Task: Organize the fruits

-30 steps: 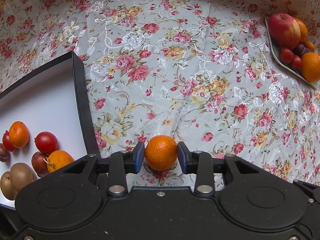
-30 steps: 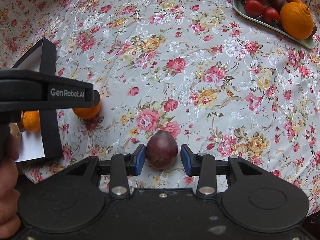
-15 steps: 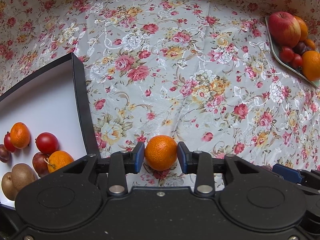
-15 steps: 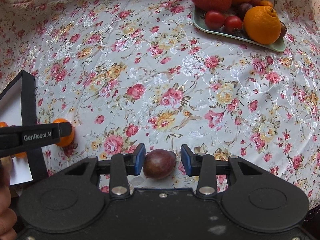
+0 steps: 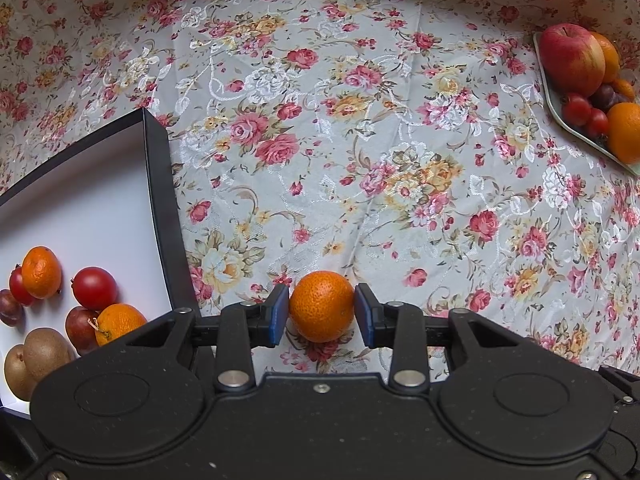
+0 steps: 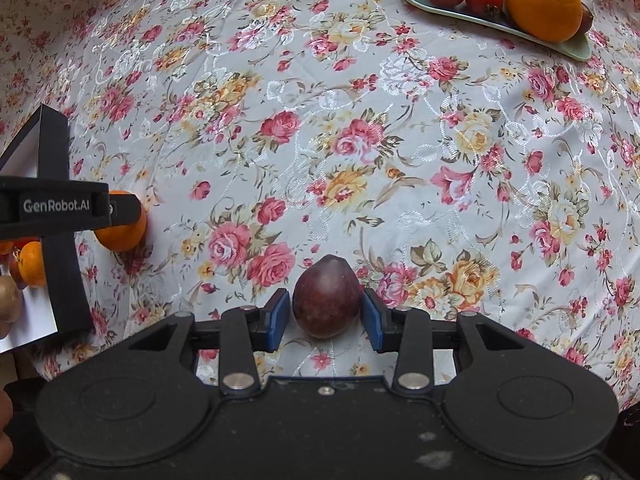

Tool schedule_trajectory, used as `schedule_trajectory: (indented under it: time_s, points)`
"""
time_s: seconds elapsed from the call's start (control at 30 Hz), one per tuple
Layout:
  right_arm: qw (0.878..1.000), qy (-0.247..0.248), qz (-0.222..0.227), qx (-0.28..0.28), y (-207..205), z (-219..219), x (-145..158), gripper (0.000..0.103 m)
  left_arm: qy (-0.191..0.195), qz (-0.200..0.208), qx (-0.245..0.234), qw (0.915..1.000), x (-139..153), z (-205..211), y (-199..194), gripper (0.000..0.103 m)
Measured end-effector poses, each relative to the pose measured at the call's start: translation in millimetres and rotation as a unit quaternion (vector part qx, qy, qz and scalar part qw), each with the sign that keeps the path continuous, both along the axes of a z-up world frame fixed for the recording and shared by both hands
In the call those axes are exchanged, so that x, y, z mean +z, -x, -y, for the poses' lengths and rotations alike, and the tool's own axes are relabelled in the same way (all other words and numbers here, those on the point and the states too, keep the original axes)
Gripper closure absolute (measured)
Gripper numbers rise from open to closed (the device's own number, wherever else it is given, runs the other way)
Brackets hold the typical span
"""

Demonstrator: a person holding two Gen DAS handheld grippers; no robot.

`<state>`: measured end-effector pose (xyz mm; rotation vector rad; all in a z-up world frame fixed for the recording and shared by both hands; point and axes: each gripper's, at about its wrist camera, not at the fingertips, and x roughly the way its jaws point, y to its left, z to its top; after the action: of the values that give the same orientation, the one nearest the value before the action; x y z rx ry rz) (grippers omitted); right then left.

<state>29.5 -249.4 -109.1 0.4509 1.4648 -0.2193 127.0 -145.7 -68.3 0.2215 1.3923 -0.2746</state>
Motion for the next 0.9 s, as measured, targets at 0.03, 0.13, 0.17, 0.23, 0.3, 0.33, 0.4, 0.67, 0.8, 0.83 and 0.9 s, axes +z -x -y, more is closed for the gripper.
schedule_trajectory:
  time_s: [0.03, 0.13, 0.17, 0.23, 0.3, 0.33, 0.4, 0.67, 0.8, 0.83, 0.9]
  points:
    - [1.0, -0.006, 0.002, -0.001, 0.2, 0.8, -0.2, 0.053, 0.0, 0.0, 0.0, 1.0, -0.3, 0.3, -0.1, 0.058]
    - [1.0, -0.02, 0.013, -0.01, 1.2, 2.5, -1.6, 0.043, 0.0, -0.001, 0.0, 1.0, -0.3, 0.4, -0.1, 0.058]
    - [0.999, -0.025, 0.017, -0.017, 1.8, 3.6, -2.0, 0.041, 0.002, -0.003, 0.0, 1.0, -0.9, 0.6, -0.2, 0.058]
    - [0.999, -0.029, 0.023, -0.024, 4.2, 4.2, -1.7, 0.037, 0.004, -0.007, 0.001, 1.0, -2.4, 1.1, -0.2, 0.058]
    - [0.999, -0.024, 0.025, -0.027, 5.2, 2.4, -1.5, 0.037, 0.007, -0.012, 0.0, 0.9999, -4.1, 1.7, -0.2, 0.058]
    - [0.999, -0.022, 0.026, -0.027, 5.2, 1.0, -1.3, 0.035, 0.008, -0.015, 0.0, 0.9999, -5.1, 2.1, -0.1, 0.058]
    - [0.999, -0.02, 0.025, -0.026, 3.6, -2.2, -2.1, 0.031, 0.008, -0.02, 0.0, 0.9998, -7.5, 2.5, -0.1, 0.058]
    - [0.999, -0.025, 0.017, -0.019, -1.4, -9.3, -6.3, 0.018, 0.009, -0.022, 0.004, 0.9997, -9.3, 2.2, -0.9, 0.058]
    - [0.999, -0.032, 0.016, -0.025, -2.1, -5.3, -7.0, 0.018, 0.006, -0.02, 0.004, 0.9998, -9.4, 3.4, -0.8, 0.058]
    - [0.999, -0.036, 0.016, -0.032, -1.8, -2.6, -6.9, 0.019, 0.005, -0.02, 0.004, 0.9998, -9.4, 3.9, -0.9, 0.058]
    - [0.997, -0.049, 0.017, -0.06, 0.0, 5.1, -7.0, 0.019, 0.004, -0.019, 0.003, 0.9998, -9.9, 4.6, -0.7, 0.058]
